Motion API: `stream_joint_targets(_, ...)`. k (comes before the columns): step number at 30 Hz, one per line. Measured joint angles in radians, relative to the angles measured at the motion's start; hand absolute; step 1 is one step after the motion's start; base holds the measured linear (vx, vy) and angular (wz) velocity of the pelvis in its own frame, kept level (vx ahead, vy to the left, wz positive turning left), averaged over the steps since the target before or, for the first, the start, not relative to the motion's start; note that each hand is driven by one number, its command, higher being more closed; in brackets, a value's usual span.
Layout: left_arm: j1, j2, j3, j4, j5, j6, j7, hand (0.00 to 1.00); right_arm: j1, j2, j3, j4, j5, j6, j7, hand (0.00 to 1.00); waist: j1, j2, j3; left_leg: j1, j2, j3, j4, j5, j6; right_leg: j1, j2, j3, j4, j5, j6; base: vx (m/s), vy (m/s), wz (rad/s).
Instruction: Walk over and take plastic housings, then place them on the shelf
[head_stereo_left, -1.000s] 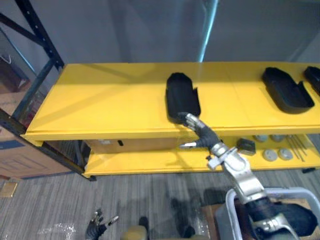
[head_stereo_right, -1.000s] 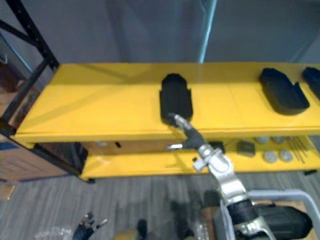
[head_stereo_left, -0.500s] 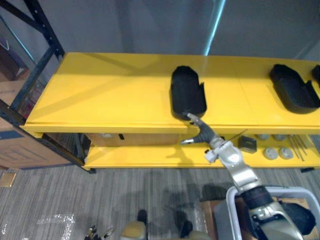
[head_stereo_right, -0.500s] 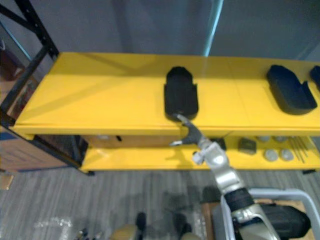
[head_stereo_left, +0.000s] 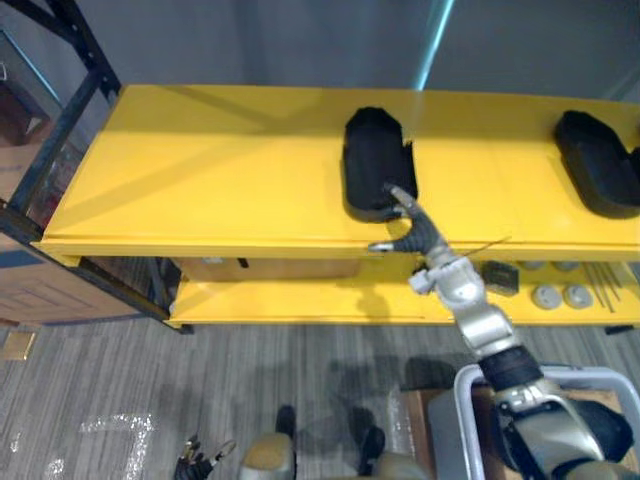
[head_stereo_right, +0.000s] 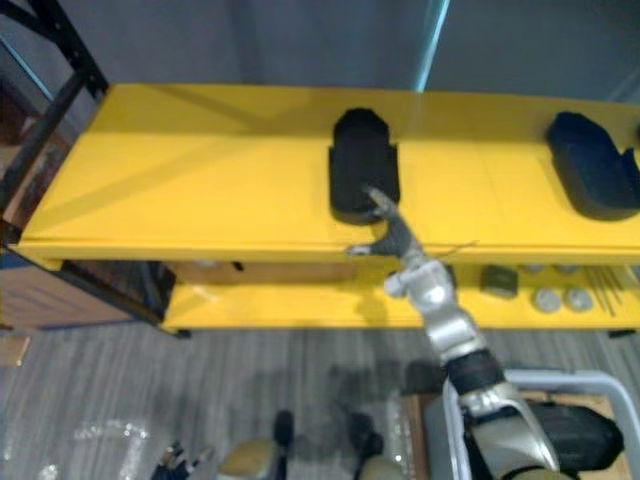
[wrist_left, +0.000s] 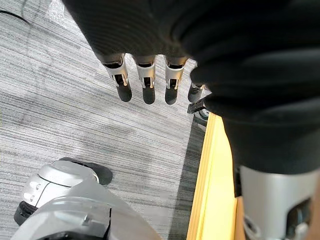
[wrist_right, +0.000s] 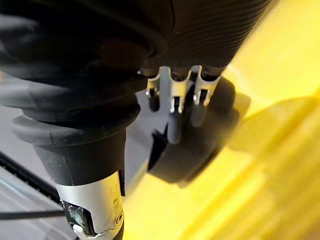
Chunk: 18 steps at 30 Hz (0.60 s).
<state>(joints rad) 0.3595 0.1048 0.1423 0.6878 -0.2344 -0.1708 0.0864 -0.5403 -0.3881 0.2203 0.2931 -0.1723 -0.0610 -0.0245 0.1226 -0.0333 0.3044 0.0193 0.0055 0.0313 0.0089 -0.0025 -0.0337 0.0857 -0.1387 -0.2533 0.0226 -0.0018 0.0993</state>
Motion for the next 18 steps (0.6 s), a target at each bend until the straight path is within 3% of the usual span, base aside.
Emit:
stream_joint_targets(8, -0.006, -0.001, -0.005, 0.0, 0.0, 0.0, 0.008, 0.0, -0.075, 0.001, -0.005, 0.154, 0.044, -0.007, 0.0, 0.0, 0.019, 0.001, 0.021, -0.004, -0.012, -0.022, 0.001, 0.001, 0.001, 0.006, -0.005, -0.023, 0.0, -0.002, -0.002, 0.0, 0.004, 0.08)
stream_joint_targets(18, -0.007, -0.005, -0.009, 0.0, 0.001, 0.0, 0.006, 0.0, -0.084, 0.008, -0.003, 0.157, 0.041, -0.024, 0.004, 0.0, 0.029, 0.001, 0.029, -0.004, -0.023, -0.03, 0.0, 0.006, 0.008, 0.006, -0.02, -0.036, 0.009, -0.005, 0.003, -0.01, 0.009, 0.03)
